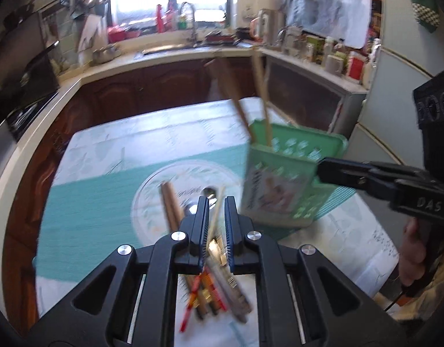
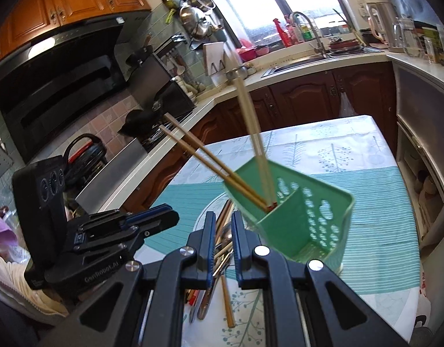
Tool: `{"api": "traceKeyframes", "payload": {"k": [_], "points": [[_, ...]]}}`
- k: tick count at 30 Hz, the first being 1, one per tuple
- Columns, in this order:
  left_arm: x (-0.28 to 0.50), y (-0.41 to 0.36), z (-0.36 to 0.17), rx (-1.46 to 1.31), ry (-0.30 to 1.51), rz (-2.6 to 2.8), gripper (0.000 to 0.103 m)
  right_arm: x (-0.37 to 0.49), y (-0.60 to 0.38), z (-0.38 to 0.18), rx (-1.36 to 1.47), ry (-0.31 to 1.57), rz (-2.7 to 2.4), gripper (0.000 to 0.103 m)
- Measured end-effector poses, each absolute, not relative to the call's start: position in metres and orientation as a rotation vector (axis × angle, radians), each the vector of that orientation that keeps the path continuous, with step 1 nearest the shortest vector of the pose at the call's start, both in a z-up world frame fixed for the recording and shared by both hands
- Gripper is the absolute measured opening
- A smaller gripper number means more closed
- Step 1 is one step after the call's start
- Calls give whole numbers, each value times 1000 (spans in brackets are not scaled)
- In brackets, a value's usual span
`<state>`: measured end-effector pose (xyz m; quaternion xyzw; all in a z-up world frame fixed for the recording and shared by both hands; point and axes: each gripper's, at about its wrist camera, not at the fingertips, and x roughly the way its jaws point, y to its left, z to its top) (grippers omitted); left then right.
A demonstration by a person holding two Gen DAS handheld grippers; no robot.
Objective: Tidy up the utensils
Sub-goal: 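Lower the left gripper onto the pile and grasp a red-tipped chopstick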
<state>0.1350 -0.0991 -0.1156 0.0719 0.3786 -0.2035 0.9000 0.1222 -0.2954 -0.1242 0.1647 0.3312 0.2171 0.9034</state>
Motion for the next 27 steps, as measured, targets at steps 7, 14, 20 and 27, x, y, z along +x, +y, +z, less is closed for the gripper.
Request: {"api": "traceKeyframes", "payload": {"k": [7, 14, 20, 27], "points": [[141, -46, -158, 140, 1019, -308, 8, 119, -265, -132, 283, 752, 482, 11], [153, -34, -193, 90, 1206, -402, 8, 120, -242, -150, 251, 846, 480, 11], [157, -57, -206, 181, 1273, -497, 8, 117, -233, -156, 240, 880, 487, 11], [169, -82, -222, 263, 1331, -547, 8, 118, -238, -165, 278, 904, 481, 11]]}}
